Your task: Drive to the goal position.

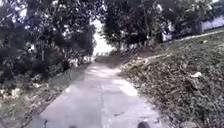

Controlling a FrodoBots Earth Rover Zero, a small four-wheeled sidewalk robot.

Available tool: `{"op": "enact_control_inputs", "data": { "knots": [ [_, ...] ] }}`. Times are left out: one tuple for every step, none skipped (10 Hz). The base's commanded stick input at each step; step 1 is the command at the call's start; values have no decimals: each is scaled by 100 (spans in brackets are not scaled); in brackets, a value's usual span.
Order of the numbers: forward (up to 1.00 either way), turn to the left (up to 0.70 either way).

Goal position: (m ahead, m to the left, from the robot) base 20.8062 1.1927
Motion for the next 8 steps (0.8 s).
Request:
{"op": "enact_control_inputs", "data": {
  "knots": [
    [50,0],
    [50,0],
    [50,0],
    [50,0],
    [50,0],
    [50,0],
    [50,0],
    [50,0]
  ]
}}
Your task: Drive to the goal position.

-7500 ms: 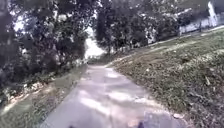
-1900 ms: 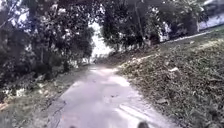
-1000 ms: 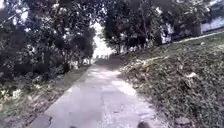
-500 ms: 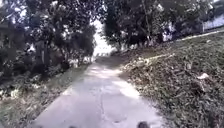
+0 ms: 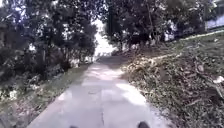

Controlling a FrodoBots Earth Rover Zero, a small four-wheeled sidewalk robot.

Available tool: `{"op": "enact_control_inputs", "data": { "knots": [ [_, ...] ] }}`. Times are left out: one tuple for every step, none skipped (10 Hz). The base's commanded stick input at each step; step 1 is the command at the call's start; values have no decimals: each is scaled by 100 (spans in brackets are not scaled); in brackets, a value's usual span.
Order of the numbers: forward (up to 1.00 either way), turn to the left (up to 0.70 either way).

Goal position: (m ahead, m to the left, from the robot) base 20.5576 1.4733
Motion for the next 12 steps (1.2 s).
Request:
{"op": "enact_control_inputs", "data": {
  "knots": [
    [50,0],
    [50,0],
    [50,0],
    [50,0],
    [50,0],
    [50,0],
    [50,0],
    [50,0],
    [50,0],
    [50,0],
    [50,0],
    [50,0]
  ]
}}
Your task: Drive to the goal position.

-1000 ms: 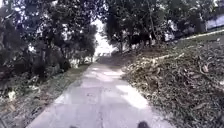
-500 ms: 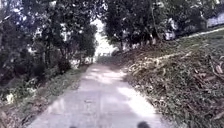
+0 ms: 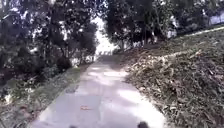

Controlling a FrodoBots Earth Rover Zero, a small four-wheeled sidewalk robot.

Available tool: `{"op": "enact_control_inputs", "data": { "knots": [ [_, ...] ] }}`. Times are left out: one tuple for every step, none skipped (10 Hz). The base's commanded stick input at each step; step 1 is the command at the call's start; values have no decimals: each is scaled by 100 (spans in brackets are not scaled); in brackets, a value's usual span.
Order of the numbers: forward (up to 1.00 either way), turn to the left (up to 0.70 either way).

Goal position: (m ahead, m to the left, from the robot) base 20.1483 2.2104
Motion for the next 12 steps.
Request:
{"op": "enact_control_inputs", "data": {
  "knots": [
    [50,0],
    [50,0],
    [50,0],
    [50,0],
    [50,0],
    [50,0],
    [50,0],
    [50,0],
    [50,0],
    [50,0],
    [50,0],
    [50,0]
  ]
}}
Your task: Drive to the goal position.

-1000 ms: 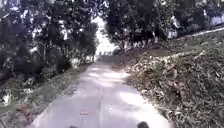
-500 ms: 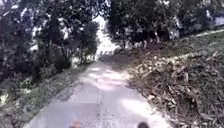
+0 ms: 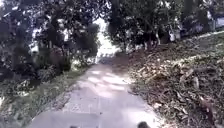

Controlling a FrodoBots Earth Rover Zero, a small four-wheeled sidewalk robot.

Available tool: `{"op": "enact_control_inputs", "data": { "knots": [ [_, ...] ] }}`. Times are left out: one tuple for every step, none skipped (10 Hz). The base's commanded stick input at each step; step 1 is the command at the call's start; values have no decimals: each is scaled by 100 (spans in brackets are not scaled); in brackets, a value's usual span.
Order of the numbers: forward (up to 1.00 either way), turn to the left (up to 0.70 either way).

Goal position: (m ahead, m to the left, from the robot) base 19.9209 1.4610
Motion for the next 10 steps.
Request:
{"op": "enact_control_inputs", "data": {
  "knots": [
    [50,0],
    [50,0],
    [50,0],
    [50,0],
    [50,0],
    [50,0],
    [50,0],
    [50,0],
    [50,0],
    [50,0]
  ]
}}
